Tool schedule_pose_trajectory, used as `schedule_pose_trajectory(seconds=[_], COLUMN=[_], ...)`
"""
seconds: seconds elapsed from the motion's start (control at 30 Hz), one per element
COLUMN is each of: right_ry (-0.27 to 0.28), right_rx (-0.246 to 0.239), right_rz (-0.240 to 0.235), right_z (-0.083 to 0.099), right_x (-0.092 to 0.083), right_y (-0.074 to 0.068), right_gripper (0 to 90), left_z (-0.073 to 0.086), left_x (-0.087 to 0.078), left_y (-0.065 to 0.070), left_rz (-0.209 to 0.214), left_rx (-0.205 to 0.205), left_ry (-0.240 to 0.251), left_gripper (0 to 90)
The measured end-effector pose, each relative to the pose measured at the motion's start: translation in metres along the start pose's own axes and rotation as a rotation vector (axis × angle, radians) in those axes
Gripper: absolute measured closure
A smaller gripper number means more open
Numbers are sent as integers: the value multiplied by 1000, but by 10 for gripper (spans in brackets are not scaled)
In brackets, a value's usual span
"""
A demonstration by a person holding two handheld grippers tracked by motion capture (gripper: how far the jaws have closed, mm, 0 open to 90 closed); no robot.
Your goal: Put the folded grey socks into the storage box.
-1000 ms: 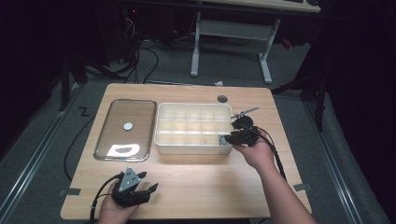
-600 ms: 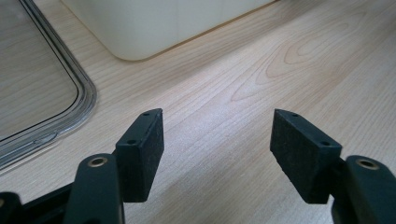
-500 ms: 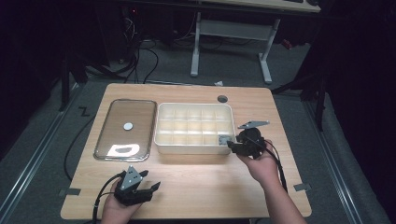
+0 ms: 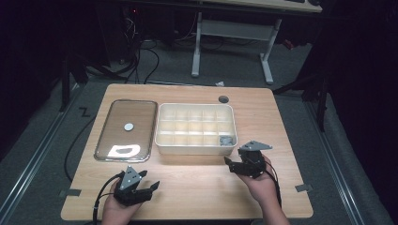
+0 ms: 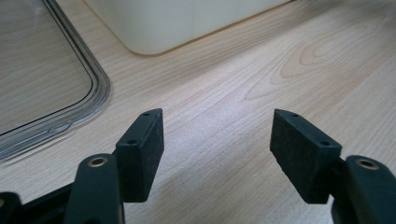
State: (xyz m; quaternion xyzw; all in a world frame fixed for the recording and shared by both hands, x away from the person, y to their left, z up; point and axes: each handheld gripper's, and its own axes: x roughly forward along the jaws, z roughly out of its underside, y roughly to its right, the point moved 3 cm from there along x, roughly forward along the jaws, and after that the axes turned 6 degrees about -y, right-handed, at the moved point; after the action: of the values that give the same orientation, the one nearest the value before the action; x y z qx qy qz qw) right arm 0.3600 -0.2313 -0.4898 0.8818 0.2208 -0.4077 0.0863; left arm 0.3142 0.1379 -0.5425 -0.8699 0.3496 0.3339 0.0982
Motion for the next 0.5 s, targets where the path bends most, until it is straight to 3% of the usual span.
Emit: schedule_pose_trajectory(seconds=[0.2, 0.27, 0.37, 0.4, 0.5], right_ry=[-3, -6, 46, 38, 33], right_rx=[37, 47, 65, 63, 33], right_rz=[5, -14, -18, -34, -6], right_z=[26, 38, 59, 65, 72], right_x=[10, 14, 12, 11, 8], right_y=[-5, -9, -16, -19, -23], right_gripper=[232, 170, 181, 169, 178], left_z=[0, 1, 4, 4, 5], left_x=[1, 0, -2, -3, -5], left_y=[1, 2, 2, 1, -1], left_rz=[-5, -8, -18, -21, -32], left_rx=[2, -3, -9, -9, -15], left_ry=[-4, -3, -2, -1, 3], left_gripper=[359, 360, 362, 362, 363])
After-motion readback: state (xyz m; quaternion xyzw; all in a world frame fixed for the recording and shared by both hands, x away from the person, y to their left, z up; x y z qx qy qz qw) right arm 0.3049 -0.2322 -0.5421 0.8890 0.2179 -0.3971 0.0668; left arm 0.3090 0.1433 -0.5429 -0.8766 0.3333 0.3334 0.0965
